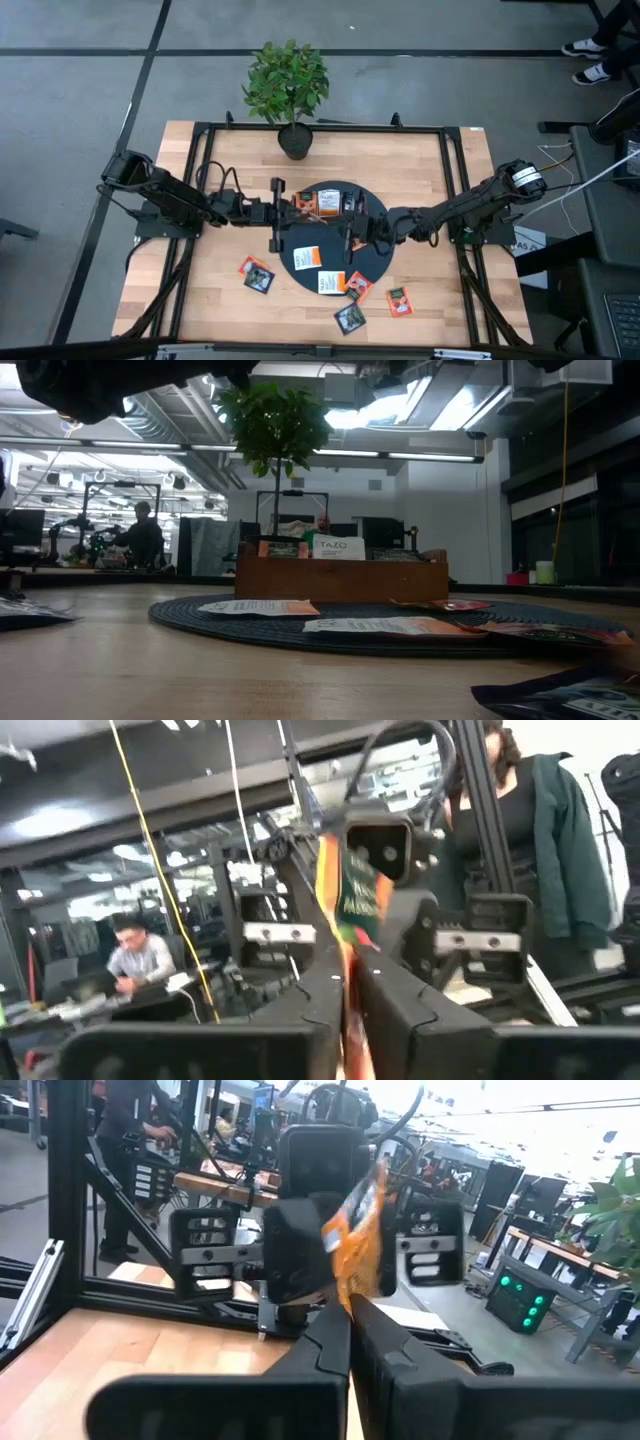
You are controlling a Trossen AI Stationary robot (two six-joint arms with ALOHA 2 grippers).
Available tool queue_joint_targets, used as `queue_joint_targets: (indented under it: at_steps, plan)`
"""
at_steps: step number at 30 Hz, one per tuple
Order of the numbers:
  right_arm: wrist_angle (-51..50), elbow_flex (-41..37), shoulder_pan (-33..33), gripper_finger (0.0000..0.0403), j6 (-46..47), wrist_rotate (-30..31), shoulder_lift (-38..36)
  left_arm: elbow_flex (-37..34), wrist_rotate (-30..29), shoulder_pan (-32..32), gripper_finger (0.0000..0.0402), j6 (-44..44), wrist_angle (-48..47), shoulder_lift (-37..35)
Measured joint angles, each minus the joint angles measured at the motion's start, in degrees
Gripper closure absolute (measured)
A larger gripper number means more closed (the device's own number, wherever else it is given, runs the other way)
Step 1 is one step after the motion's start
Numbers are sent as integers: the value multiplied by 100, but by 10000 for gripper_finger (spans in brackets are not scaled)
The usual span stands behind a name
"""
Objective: Pick & Place Tea
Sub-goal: Put the orange tea bag into the left side of the wooden organizer
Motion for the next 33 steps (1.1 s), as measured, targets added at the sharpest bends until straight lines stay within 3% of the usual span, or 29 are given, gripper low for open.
queue_joint_targets:
  at_steps: [9,14,18,24,33]
  plan:
    - [45,0,-4,401,-8,2,0,-4,-542,-247,275,-86,108,-2]
    - [-106,0,-4,401,11,2,0,-4,-651,-378,243,-124,53,-86]
    - [-488,0,-1,402,260,3,-14,-4,-746,-440,230,-452,-471,-360]
    - [-808,0,-1,402,559,-188,-17,167,-865,-444,228,-1096,-2182,-745]
    - [-1345,0,-39,403,1067,-493,-22,689,-709,-470,227,-1144,-3464,-785]
